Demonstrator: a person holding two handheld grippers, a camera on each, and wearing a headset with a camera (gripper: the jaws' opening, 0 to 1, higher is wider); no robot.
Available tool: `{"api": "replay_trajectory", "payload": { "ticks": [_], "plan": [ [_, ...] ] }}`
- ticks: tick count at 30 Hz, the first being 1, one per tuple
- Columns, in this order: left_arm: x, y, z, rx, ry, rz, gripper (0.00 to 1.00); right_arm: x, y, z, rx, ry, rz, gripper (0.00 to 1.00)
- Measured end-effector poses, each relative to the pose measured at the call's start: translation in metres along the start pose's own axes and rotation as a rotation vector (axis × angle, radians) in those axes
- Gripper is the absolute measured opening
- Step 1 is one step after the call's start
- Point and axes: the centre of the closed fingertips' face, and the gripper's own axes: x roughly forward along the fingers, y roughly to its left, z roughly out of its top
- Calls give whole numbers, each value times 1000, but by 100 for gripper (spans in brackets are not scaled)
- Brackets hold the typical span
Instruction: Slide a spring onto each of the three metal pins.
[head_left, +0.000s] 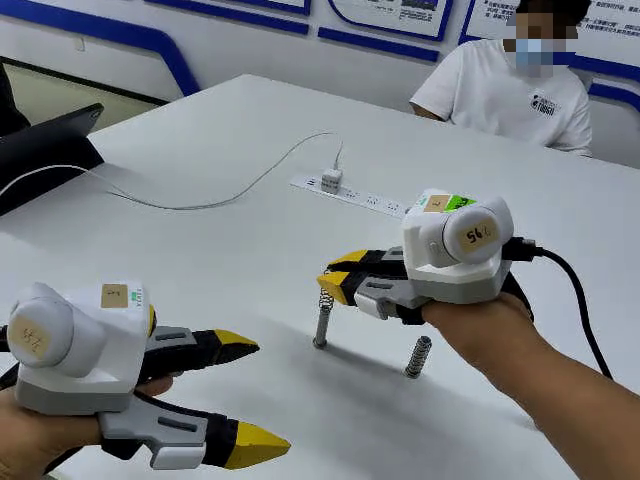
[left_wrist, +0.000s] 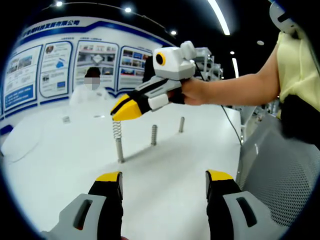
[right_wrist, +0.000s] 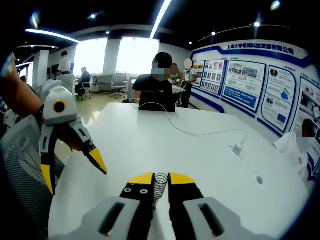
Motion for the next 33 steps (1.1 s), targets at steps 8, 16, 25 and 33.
{"api": "replay_trajectory", "payload": {
  "ticks": [8,16,25,33],
  "plan": [
    [-1,1,-2,-4,4,1,69,2,0,-3,5,6,0,12],
    [1,0,-2,-4,6,0,69,2,0,-9,10,10,-3,12],
    [1,0,-3,-7,9,-2,69,5,2,-17,16,25,-3,12],
    [1,1,-3,-8,8,-3,69,11,5,-22,1,47,4,12]
  ]
}}
